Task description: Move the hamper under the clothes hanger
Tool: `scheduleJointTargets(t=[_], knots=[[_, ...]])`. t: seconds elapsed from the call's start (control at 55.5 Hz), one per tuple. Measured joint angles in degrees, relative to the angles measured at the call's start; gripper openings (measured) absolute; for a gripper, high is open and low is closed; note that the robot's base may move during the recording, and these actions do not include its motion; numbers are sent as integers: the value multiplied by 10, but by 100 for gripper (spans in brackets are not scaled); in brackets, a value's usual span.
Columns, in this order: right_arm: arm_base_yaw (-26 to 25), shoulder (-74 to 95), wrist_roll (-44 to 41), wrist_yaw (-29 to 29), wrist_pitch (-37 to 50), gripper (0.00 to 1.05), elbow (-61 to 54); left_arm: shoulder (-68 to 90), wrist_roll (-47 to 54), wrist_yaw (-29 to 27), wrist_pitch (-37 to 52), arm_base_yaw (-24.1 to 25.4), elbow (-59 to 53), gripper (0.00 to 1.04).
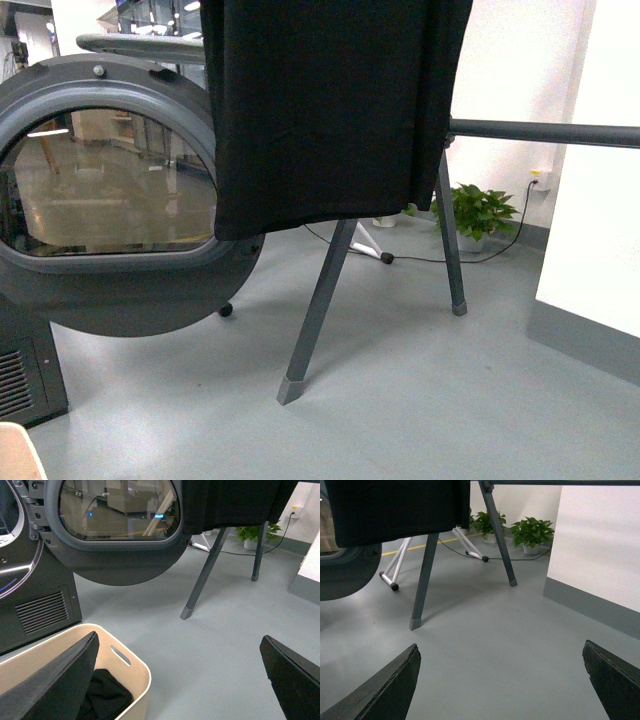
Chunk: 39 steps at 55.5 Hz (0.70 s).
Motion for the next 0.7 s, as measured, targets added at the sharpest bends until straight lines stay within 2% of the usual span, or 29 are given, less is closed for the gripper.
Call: scheduleJointTargets(t=[0.703], knots=[[0,0,0,1,0,97,0,0,0,0,0,0,0,98]])
